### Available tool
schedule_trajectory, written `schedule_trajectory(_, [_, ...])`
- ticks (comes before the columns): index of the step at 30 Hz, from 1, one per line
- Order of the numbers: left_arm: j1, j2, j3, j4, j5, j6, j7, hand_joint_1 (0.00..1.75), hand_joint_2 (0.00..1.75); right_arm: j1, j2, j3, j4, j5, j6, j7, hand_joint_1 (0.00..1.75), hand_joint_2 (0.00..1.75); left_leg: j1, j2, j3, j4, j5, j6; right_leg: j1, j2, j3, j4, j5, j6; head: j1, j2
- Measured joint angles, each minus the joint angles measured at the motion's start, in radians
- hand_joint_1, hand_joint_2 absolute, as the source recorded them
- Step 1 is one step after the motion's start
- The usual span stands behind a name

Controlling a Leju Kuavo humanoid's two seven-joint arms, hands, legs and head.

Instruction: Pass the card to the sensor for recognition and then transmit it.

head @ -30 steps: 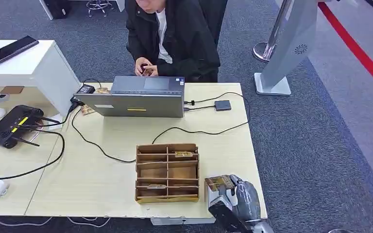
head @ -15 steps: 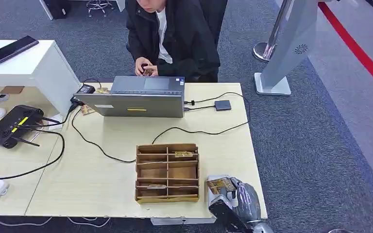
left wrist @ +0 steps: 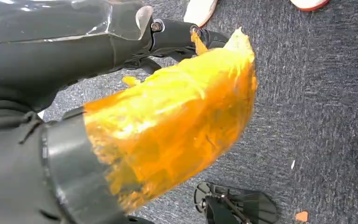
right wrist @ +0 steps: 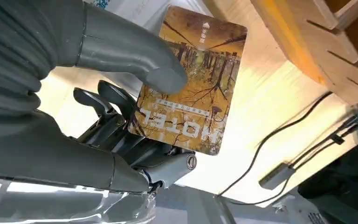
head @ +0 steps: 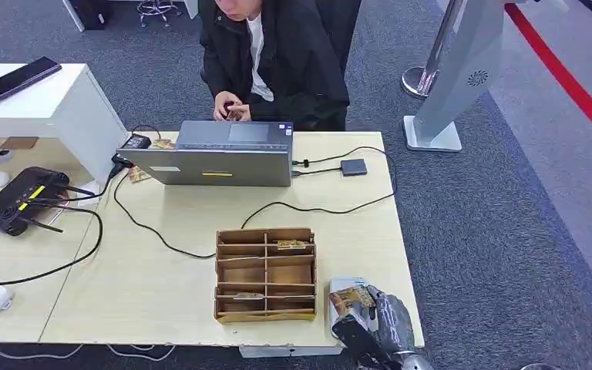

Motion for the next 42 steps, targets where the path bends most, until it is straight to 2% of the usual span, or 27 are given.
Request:
schedule_trajectory(12, [0.0,0.0,-0.007,0.0,0.003,0.0,0.0,0.0,0.0,-0.011,0.0,0.0,0.03,0.005,-0.004,0.011,1.75,1.75,0.0,0.0,0.0,0.0,0.0,0.0,0.0,0.0,0.0,0.0,0.0,0.0,0.0,0.0])
schedule_trajectory(24, [0.0,0.0,-0.024,0.0,0.006,0.0,0.0,0.0,0.0,-0.025,0.0,-0.005,0.069,0.095,-0.011,0.079,1.75,1.75,0.0,0.0,0.001,0.0,0.0,0.0,0.0,0.0,0.001,0.0,0.0,0.0,0.0,0.0])
schedule_trajectory(42, [-0.001,0.0,-0.031,0.0,0.012,-0.001,0.0,0.0,0.0,-0.033,0.0,-0.011,0.082,0.142,-0.005,0.112,1.75,1.75,0.0,0.0,0.002,0.0,0.0,0.0,0.0,0.0,0.002,0.0,0.0,0.0,0.0,0.0])
